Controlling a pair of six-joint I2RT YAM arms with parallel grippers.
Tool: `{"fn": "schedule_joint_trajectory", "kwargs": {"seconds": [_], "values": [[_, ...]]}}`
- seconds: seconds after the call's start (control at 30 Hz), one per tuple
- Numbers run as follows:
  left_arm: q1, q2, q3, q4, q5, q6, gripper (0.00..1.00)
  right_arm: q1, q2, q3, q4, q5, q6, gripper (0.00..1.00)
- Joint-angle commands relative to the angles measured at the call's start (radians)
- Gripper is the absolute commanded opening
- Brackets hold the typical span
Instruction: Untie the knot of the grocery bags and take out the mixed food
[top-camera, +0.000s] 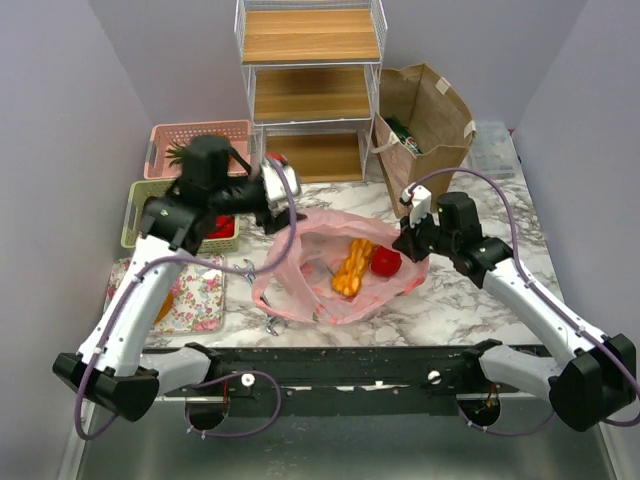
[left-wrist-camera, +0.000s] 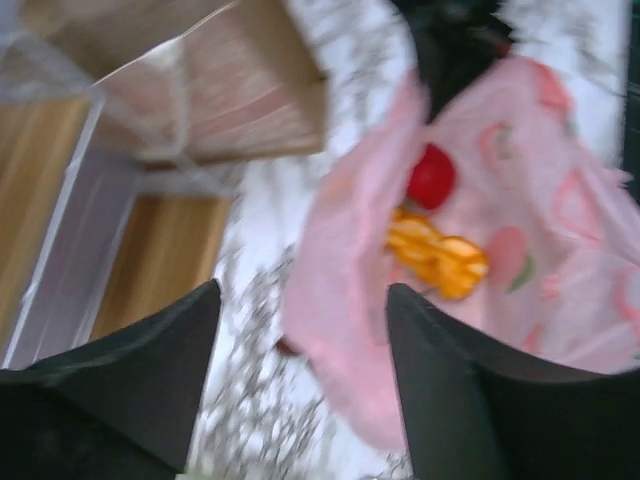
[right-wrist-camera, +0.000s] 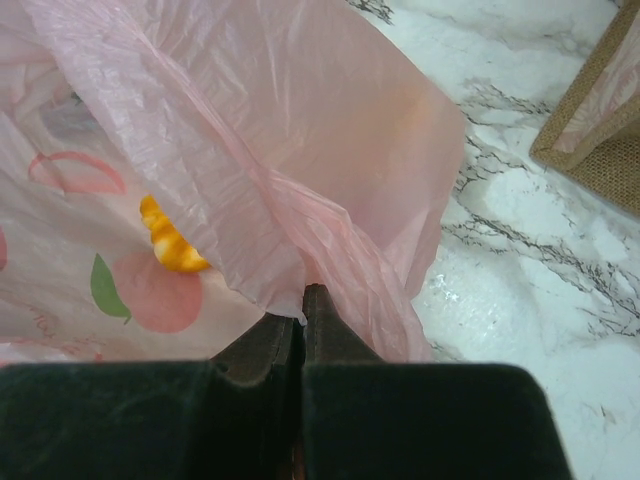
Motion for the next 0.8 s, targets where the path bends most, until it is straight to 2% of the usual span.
{"fn": "schedule_joint_trajectory", "kwargs": {"seconds": [0.0, 0.07, 0.1, 0.17, 0.2, 0.4, 0.57, 0.7, 0.77], "values": [[-0.318, -0.032, -0.201, 0.067, -0.014, 0.159, 0.57, 0.000, -0.042, -0.027, 0.068, 0.026, 0.064, 0.01], [-0.436, -0.035, -0.293, 0.161, -0.073, 0.148, 0.49, 0.000, -0.037, -0.020, 0.061, 0.039, 0.101, 0.01], [-0.487, -0.026, -0.334, 0.232, -0.114, 0.119, 0.49, 0.000, -0.032, -0.013, 0.057, 0.050, 0.120, 0.01], [-0.549, 0.019, -0.402, 0.382, -0.177, 0.010, 0.54, -0.001, -0.026, -0.012, 0.071, 0.085, 0.191, 0.01], [-0.567, 0.052, -0.416, 0.460, -0.215, -0.062, 0.59, 0.000, -0.027, -0.015, 0.084, 0.101, 0.207, 0.01], [-0.597, 0.300, -0.349, 0.661, -0.401, -0.328, 0.60, 0.000, -0.014, 0.017, 0.078, 0.249, 0.283, 0.01], [-0.625, 0.430, -0.350, 0.817, -0.381, -0.335, 0.67, 0.000, -0.004, 0.029, 0.049, 0.261, 0.292, 0.01], [-0.658, 0.503, -0.332, 0.857, -0.392, -0.300, 0.82, 0.000, 0.000, 0.026, 0.040, 0.334, 0.305, 0.01], [-0.674, 0.536, -0.319, 0.856, -0.415, -0.284, 0.86, -0.001, 0.004, 0.026, 0.046, 0.374, 0.317, 0.01]]}}
